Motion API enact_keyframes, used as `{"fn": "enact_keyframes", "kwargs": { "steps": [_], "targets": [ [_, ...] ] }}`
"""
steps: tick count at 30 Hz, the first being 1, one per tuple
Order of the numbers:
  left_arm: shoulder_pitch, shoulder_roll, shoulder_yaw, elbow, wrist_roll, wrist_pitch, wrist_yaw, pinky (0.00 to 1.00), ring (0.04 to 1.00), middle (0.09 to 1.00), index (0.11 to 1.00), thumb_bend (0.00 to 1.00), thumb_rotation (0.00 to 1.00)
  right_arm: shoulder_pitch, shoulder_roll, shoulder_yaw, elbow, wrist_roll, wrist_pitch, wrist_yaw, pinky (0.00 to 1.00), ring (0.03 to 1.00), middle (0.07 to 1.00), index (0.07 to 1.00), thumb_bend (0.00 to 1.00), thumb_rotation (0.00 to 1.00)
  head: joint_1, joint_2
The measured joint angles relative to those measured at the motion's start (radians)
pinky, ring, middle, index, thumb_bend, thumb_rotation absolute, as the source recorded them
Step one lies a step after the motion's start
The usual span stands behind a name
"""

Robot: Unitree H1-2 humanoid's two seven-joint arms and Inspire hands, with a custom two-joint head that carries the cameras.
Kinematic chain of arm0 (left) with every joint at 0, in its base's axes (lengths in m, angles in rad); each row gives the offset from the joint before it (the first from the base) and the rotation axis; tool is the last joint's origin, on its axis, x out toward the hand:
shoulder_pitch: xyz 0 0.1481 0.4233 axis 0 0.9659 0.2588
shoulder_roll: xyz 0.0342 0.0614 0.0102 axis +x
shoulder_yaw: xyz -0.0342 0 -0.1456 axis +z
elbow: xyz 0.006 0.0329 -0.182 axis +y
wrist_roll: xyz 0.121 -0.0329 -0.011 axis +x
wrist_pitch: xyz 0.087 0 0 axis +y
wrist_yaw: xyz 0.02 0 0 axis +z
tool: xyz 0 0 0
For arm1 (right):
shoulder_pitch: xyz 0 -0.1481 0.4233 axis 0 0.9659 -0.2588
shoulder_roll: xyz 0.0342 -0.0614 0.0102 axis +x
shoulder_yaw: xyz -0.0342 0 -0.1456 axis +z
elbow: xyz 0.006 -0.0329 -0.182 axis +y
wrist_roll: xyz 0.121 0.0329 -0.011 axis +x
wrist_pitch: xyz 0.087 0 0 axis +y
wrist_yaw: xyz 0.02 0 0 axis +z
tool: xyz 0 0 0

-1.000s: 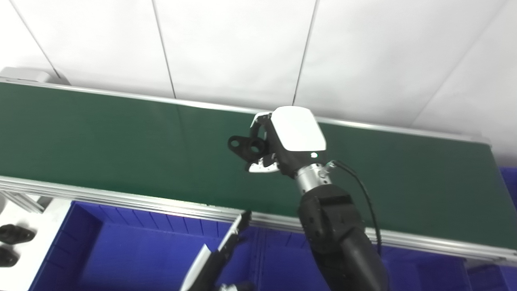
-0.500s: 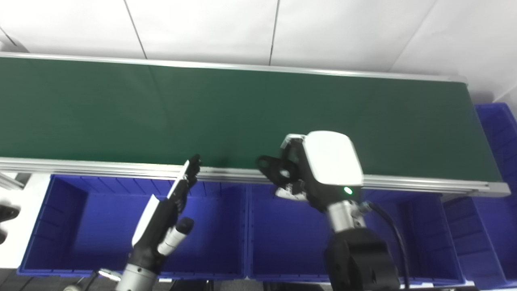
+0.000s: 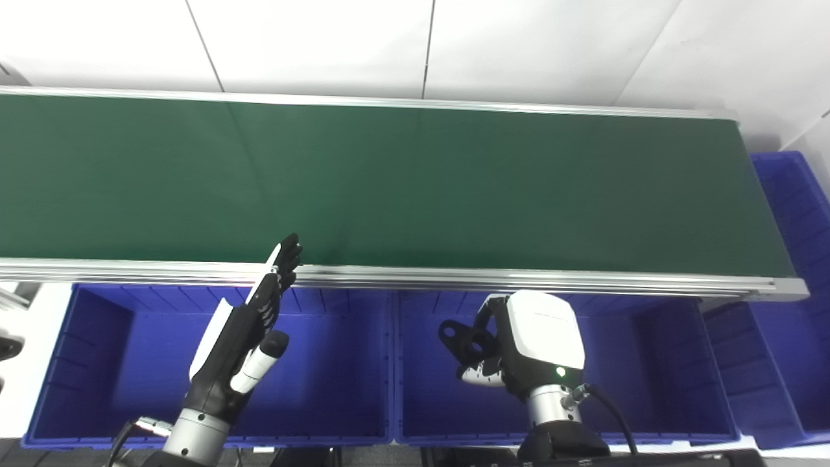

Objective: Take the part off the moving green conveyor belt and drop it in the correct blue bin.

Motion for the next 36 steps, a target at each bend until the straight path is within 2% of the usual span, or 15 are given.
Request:
{"fn": "enact_keyframes", "kwargs": {
  "steps": [1, 2, 3, 4, 5, 6, 7, 13, 20, 22, 23, 26, 29, 32, 36],
  "targets": [
    [0.001, 0.000, 0.000, 0.000, 0.005, 0.000, 0.000, 1.00, 0.999, 1.000, 1.000, 0.85, 0.96, -0.009, 0.002, -0.009, 0.023, 0.000, 0.004, 0.001, 0.25, 0.323, 0.403, 0.489, 0.51, 0.17, 0.000, 0.000],
    [0.001, 0.000, -0.001, 0.000, 0.008, 0.000, -0.001, 1.00, 1.000, 1.000, 1.000, 0.84, 0.96, -0.016, 0.005, -0.019, 0.054, -0.002, 0.012, 0.005, 0.31, 0.386, 0.465, 0.558, 0.62, 0.32, 0.000, 0.000],
    [0.002, -0.001, -0.001, 0.000, 0.008, 0.000, -0.002, 1.00, 1.000, 1.000, 1.000, 0.83, 0.95, -0.021, 0.008, -0.029, 0.083, -0.012, 0.027, 0.025, 0.37, 0.442, 0.528, 0.616, 0.71, 0.42, 0.009, -0.003],
    [0.004, -0.001, -0.001, 0.000, 0.008, 0.000, -0.002, 1.00, 1.000, 1.000, 1.000, 0.83, 0.95, -0.022, 0.010, -0.033, 0.097, -0.022, 0.035, 0.037, 0.39, 0.461, 0.550, 0.636, 0.75, 0.46, 0.009, -0.003],
    [0.006, -0.001, -0.001, 0.000, 0.008, 0.000, -0.003, 1.00, 1.000, 1.000, 1.000, 0.83, 0.95, -0.022, 0.011, -0.036, 0.105, -0.034, 0.040, 0.047, 0.44, 0.518, 0.615, 0.678, 0.80, 0.50, 0.020, -0.003],
    [0.006, -0.001, -0.002, 0.000, 0.008, 0.000, -0.004, 1.00, 1.000, 1.000, 1.000, 0.84, 0.95, -0.021, 0.013, -0.038, 0.106, -0.046, 0.043, 0.060, 0.50, 0.589, 0.684, 0.721, 0.84, 0.54, 0.020, -0.003],
    [0.006, -0.001, -0.002, 0.000, 0.008, 0.000, -0.005, 1.00, 1.000, 1.000, 1.000, 0.84, 0.95, -0.021, 0.015, -0.041, 0.107, -0.064, 0.046, 0.075, 0.51, 0.598, 0.692, 0.726, 0.85, 0.54, 0.020, -0.003],
    [0.013, -0.001, -0.003, -0.007, 0.015, 0.001, -0.005, 1.00, 0.998, 1.000, 1.000, 0.85, 0.96, -0.018, 0.025, -0.050, 0.108, -0.106, 0.050, 0.154, 0.75, 0.765, 0.858, 0.833, 0.99, 0.66, 0.041, -0.006],
    [0.020, -0.001, -0.003, -0.007, 0.018, 0.001, -0.005, 0.98, 0.990, 1.000, 1.000, 0.85, 0.96, -0.015, 0.031, -0.055, 0.108, -0.104, 0.051, 0.159, 0.77, 0.790, 0.873, 0.852, 1.00, 0.73, 0.057, -0.012],
    [0.020, -0.001, -0.004, -0.006, 0.018, 0.001, -0.005, 0.98, 0.990, 1.000, 1.000, 0.84, 0.96, -0.014, 0.031, -0.055, 0.108, -0.092, 0.050, 0.157, 0.71, 0.759, 0.844, 0.840, 1.00, 0.76, 0.080, -0.032],
    [0.020, -0.001, -0.004, -0.004, 0.020, 0.001, -0.005, 0.97, 0.987, 1.000, 1.000, 0.84, 0.96, -0.014, 0.031, -0.055, 0.108, -0.077, 0.050, 0.149, 0.65, 0.727, 0.819, 0.828, 1.00, 0.77, 0.080, -0.032],
    [0.020, -0.001, -0.008, 0.012, 0.038, -0.005, -0.005, 0.96, 0.985, 1.000, 1.000, 0.84, 0.96, -0.004, 0.030, -0.054, 0.098, 0.029, 0.047, 0.088, 0.60, 0.698, 0.784, 0.816, 0.98, 0.78, 0.107, -0.054],
    [0.023, -0.002, -0.009, 0.036, 0.047, -0.017, -0.005, 0.96, 0.984, 1.000, 1.000, 0.85, 0.96, 0.009, 0.028, -0.052, 0.062, 0.194, 0.022, 0.060, 0.59, 0.704, 0.773, 0.813, 0.82, 0.88, 0.133, -0.071],
    [0.023, -0.005, -0.010, 0.057, 0.049, -0.027, -0.004, 0.96, 0.979, 1.000, 1.000, 0.85, 0.95, 0.028, 0.027, -0.080, 0.041, 0.375, 0.017, 0.043, 0.67, 0.765, 0.796, 0.804, 0.71, 0.94, 0.182, -0.095],
    [0.025, -0.005, -0.010, 0.082, 0.049, -0.027, -0.005, 0.95, 0.972, 1.000, 1.000, 0.86, 0.93, 0.085, 0.039, -0.113, 0.003, 0.639, 0.015, 0.009, 0.68, 0.768, 0.808, 0.797, 0.72, 0.93, 0.207, -0.100]
  ]
}}
